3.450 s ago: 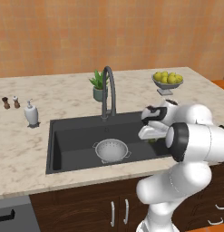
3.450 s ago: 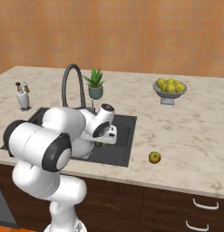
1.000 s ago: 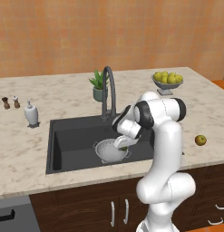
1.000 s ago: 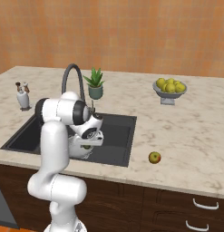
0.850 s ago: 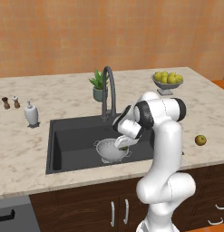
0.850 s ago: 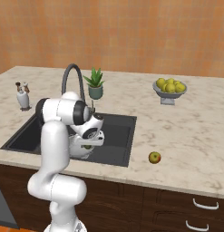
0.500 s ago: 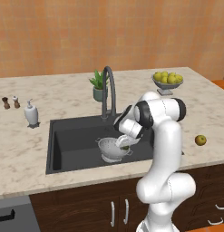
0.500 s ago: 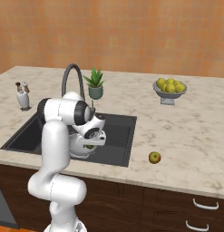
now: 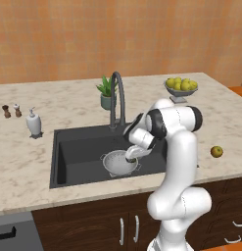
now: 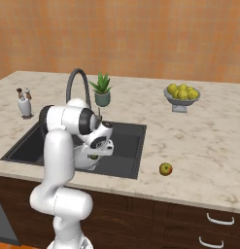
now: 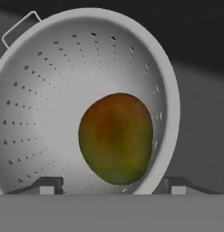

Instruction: Put the colander in the sink, put the mango, apple in the colander, and turn on the sink faucet and pour water over the colander.

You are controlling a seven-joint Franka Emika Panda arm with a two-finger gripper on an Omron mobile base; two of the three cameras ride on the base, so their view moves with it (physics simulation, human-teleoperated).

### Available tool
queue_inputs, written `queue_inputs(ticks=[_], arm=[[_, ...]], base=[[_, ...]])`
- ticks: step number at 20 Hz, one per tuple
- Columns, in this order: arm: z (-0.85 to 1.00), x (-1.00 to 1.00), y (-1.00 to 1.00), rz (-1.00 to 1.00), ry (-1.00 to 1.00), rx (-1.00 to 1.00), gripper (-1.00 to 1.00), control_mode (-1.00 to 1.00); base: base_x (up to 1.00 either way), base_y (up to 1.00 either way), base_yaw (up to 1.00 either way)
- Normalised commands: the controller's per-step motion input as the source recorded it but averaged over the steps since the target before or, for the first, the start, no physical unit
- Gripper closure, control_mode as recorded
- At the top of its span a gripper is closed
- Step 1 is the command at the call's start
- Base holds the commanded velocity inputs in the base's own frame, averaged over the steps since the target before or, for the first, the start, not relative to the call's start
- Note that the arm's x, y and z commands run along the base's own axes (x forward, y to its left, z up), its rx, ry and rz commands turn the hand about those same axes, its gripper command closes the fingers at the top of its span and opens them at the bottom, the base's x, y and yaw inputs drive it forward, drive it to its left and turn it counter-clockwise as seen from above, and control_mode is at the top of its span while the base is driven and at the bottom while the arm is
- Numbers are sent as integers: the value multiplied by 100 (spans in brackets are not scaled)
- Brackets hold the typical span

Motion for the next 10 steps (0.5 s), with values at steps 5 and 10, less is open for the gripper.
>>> queue_inputs(ticks=[5,10], arm=[[25,-22,0,-3,-4,-4,-100,-100],[65,-39,-7,-5,-4,-5,-100,-100]], base=[[0,0,0],[0,0,0]])
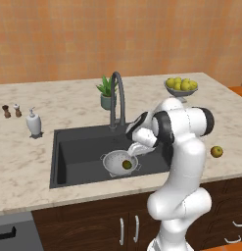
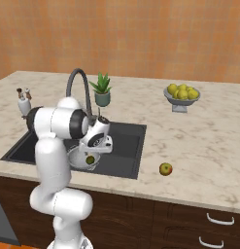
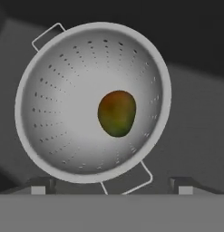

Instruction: Put the colander in the sink, put the mango, apple in the colander, and turn on the sink faucet and pour water over the colander.

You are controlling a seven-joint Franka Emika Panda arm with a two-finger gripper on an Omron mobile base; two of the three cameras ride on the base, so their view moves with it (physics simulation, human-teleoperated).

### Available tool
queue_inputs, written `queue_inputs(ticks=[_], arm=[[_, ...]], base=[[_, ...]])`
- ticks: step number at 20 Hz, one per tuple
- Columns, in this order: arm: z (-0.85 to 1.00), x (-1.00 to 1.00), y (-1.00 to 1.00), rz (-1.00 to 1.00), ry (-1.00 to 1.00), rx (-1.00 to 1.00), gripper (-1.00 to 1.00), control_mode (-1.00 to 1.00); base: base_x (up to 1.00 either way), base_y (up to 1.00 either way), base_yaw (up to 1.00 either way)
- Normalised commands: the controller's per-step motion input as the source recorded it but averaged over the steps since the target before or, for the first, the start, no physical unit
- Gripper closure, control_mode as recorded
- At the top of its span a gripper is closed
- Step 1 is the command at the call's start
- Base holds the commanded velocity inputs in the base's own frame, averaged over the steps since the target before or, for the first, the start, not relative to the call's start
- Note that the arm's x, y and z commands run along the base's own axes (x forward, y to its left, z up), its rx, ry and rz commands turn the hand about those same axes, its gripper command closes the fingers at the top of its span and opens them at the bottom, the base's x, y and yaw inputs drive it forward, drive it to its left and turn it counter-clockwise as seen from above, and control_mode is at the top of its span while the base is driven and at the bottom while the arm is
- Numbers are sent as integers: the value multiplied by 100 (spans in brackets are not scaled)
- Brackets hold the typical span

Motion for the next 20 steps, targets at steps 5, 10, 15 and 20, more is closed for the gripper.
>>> queue_inputs(ticks=[5,10,15,20], arm=[[71,-39,-6,-13,0,-9,-100,-100],[77,-22,-15,-15,3,-4,-100,-100],[80,-20,-23,-14,14,-4,-100,-100],[40,-56,-38,-9,14,-5,-100,-100]], base=[[0,0,0],[0,0,0],[0,0,0],[0,0,0]])
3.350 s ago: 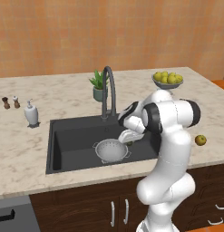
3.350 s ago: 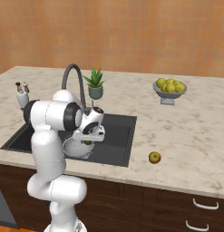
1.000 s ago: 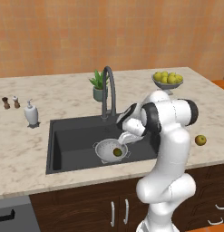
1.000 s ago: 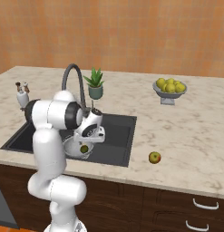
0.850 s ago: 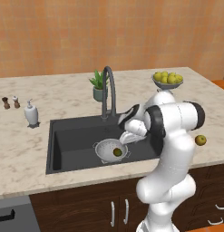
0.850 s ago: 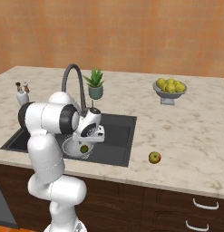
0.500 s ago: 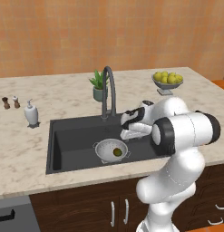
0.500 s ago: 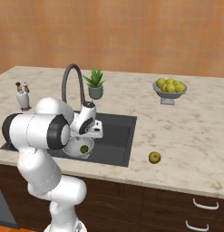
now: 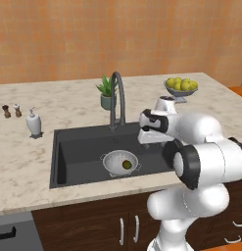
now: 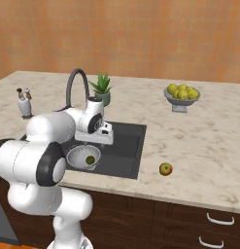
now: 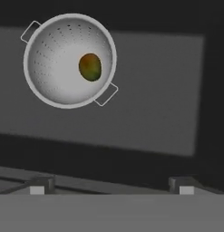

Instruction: Put the colander in the sink, put the mango, apple in the colander, and turn on the sink faucet and pour water over the colander.

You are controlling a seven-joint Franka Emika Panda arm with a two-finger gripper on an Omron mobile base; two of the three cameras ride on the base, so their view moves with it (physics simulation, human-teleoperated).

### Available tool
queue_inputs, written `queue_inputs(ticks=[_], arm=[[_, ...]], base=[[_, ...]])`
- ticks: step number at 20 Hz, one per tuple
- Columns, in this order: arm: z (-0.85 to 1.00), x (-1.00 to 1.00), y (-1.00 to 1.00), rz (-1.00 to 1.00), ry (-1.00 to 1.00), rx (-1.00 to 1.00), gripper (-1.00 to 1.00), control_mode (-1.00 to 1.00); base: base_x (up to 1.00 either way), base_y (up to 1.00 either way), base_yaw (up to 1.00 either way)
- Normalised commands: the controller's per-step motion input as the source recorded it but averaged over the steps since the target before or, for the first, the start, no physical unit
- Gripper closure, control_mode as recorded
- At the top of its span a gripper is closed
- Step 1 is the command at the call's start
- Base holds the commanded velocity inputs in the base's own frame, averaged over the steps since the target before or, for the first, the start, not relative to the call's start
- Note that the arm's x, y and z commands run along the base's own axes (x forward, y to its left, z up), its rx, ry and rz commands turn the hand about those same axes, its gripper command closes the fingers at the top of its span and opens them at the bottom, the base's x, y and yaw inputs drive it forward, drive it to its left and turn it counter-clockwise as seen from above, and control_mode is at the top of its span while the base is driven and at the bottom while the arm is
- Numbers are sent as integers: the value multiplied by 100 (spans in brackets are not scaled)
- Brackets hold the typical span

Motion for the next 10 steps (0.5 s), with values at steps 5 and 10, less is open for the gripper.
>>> queue_inputs(ticks=[5,10], arm=[[23,-69,-50,-14,5,-2,-100,-100],[16,-49,-45,-11,0,-7,-100,-100]], base=[[0,0,0],[0,0,0]])
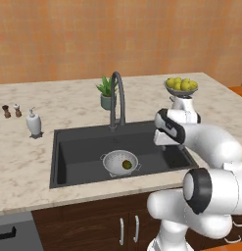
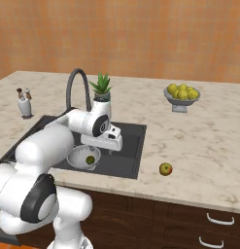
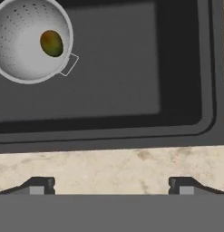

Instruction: Put the colander in the sink, put the mango, apple in the colander, and turn on the sink faucet and pour water over the colander.

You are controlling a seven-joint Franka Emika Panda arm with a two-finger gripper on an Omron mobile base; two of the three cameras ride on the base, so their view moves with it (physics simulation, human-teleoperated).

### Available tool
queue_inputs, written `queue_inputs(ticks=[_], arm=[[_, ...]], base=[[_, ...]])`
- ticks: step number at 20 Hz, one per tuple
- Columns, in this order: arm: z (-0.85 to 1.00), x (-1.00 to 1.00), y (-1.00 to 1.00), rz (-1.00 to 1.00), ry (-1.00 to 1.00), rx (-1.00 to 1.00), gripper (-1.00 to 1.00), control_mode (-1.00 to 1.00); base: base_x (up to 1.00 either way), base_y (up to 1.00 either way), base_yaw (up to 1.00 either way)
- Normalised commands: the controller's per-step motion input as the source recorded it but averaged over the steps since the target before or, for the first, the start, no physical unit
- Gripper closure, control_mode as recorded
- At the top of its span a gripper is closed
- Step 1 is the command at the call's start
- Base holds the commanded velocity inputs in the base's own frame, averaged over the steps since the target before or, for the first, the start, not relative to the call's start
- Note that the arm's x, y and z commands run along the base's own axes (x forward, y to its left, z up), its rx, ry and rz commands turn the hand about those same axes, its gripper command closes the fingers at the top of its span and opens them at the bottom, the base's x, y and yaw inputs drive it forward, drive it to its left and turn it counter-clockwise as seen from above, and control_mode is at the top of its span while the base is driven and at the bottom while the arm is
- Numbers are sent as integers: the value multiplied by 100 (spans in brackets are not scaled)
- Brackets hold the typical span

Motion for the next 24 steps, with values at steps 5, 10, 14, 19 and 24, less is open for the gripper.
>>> queue_inputs(ticks=[5,10,14,19,24], arm=[[34,-39,-30,-12,0,-9,-100,-100],[26,-30,-51,-3,1,-4,-100,-100],[0,2,-58,0,-3,1,-100,-100],[0,30,-63,3,-5,6,-100,-100],[-1,0,-75,0,0,0,-100,-100]], base=[[0,0,0],[0,0,0],[0,0,0],[0,0,0],[0,0,0]])
